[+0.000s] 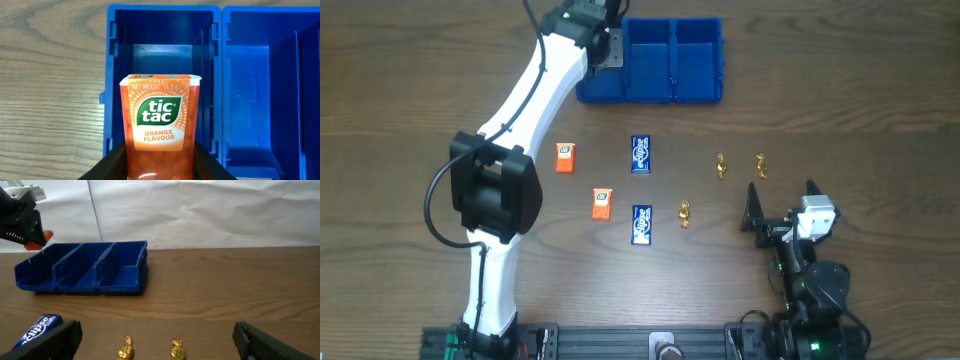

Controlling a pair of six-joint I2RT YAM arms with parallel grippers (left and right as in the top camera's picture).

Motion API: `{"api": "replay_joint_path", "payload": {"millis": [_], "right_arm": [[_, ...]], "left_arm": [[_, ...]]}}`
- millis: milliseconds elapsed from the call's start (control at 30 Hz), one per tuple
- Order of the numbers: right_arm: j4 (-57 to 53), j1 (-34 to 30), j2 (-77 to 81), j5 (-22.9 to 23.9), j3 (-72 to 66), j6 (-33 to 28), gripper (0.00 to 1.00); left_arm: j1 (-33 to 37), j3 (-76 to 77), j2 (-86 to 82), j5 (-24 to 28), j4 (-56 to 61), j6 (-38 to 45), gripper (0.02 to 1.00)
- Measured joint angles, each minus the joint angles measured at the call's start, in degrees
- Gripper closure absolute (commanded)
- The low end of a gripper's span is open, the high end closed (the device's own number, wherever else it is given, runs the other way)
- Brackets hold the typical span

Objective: Sort Candies Into Trays

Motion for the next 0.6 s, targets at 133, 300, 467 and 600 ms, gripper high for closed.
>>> {"api": "replay_joint_path", "payload": {"millis": [133, 300, 467, 600], "right_arm": [[0.00, 0.00, 0.00, 0.00, 0.00, 0.00, 0.003], [0.00, 0.00, 0.00, 0.00, 0.00, 0.00, 0.003], [0.00, 0.00, 0.00, 0.02, 0.00, 0.00, 0.003], [0.00, 0.00, 0.00, 0.00, 0.00, 0.00, 0.003]], "left_arm": [[0.52, 0.00, 0.00, 0.52, 0.02, -0.15, 0.713], [0.59, -0.02, 0.00, 0.66, 0.17, -0.15, 0.529], [0.55, 0.00, 0.00, 1.27, 0.33, -0.85, 0.242], [0.52, -0.02, 0.00, 1.44, 0.37, -0.81, 0.189]]}}
